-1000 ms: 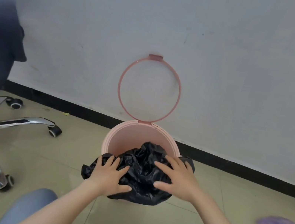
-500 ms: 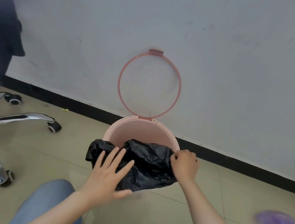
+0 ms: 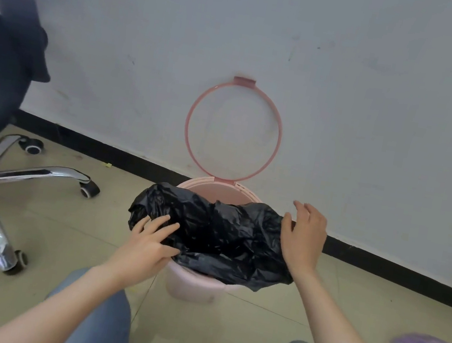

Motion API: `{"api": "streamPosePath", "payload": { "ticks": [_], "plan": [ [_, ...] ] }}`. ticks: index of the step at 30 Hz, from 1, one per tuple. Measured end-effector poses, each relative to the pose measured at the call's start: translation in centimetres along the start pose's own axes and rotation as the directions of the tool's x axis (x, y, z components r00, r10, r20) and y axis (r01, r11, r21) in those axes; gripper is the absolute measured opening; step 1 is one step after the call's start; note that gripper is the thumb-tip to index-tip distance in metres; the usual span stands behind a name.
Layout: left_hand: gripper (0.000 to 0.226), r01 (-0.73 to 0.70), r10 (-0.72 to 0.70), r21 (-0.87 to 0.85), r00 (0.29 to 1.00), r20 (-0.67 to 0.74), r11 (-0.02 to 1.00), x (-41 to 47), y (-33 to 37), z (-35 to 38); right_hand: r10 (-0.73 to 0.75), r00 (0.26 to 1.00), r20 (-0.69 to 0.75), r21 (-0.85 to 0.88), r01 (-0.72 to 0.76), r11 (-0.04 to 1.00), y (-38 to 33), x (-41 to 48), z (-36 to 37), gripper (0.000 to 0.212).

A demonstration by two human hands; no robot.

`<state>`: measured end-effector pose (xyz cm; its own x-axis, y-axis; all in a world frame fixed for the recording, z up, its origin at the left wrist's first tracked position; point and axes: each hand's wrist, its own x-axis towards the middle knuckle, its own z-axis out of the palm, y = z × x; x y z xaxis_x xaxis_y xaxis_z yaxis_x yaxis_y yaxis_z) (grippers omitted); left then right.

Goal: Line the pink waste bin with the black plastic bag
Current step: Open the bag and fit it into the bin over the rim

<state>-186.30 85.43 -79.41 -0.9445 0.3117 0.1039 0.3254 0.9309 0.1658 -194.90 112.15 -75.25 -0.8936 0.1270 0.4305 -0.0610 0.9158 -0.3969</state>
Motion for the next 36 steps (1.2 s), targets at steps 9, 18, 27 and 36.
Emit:
{"api": "streamPosePath", "payload": {
  "ticks": [9, 18, 27, 36],
  "plan": [
    [0.032, 0.103, -0.127, -0.244, 0.988, -0.083, 0.964, 0.1, -3.1, 1.1, -0.472, 0.601, 0.644, -0.246, 0.748, 0.616, 4.2, -6.6, 0.2, 0.062],
    [0.042, 0.018, -0.028, 0.127, 0.996, 0.079, 0.992, -0.7, -2.2, 0.7, -0.053, 0.879, 0.473, -0.289, 0.212, 0.933, 5.5, -4.5, 1.0, 0.03],
    [0.072, -0.091, 0.052, 0.102, 0.941, 0.335, 0.991, 2.4, 3.4, 4.5, -0.459, 0.728, 0.509, -0.292, 0.648, 0.703, 4.4, -9.2, 2.4, 0.075],
    [0.041, -0.31, 0.311, 0.072, 0.95, -0.002, 0.948, 0.7, 1.9, 3.7, -0.543, 0.779, 0.314, -0.133, 0.602, 0.787, 5.5, -8.9, 3.1, 0.058]
  ]
}}
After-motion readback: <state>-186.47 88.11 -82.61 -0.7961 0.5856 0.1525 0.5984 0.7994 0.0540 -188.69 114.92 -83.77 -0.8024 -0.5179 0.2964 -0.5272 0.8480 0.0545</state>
